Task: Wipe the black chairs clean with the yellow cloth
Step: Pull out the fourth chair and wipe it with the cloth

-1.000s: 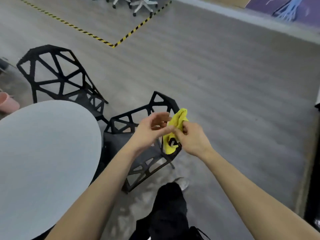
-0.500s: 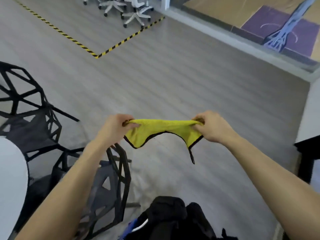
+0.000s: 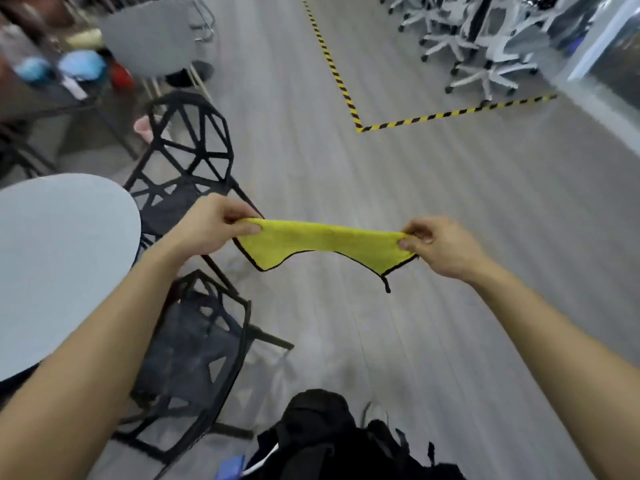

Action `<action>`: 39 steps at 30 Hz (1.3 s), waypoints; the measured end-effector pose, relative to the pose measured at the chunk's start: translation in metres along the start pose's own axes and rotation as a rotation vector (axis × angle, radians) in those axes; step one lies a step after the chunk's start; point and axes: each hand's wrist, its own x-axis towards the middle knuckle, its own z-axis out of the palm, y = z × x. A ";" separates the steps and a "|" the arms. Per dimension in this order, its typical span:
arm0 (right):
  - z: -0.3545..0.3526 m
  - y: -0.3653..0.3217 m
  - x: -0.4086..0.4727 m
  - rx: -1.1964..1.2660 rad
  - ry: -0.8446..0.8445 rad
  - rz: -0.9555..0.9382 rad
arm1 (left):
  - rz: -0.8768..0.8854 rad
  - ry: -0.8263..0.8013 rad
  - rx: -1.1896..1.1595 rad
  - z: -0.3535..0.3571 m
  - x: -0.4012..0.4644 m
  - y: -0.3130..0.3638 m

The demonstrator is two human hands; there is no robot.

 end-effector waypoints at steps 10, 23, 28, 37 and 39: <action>0.105 -0.141 0.163 0.544 -0.610 0.196 | -0.461 0.366 -0.297 0.059 0.009 -0.032; 0.221 -0.283 0.304 -0.392 -0.861 -1.214 | -0.708 0.654 -0.415 0.037 -0.010 -0.070; 0.282 -0.343 0.316 -0.444 -1.134 -1.387 | -1.127 1.014 -0.401 0.068 -0.036 -0.089; 0.405 -0.321 0.380 -0.915 -1.470 -1.260 | -2.024 0.231 -0.284 0.271 0.047 -0.110; 0.419 -0.313 0.390 -0.972 -1.486 -1.232 | -2.062 0.248 -0.251 0.274 0.054 -0.110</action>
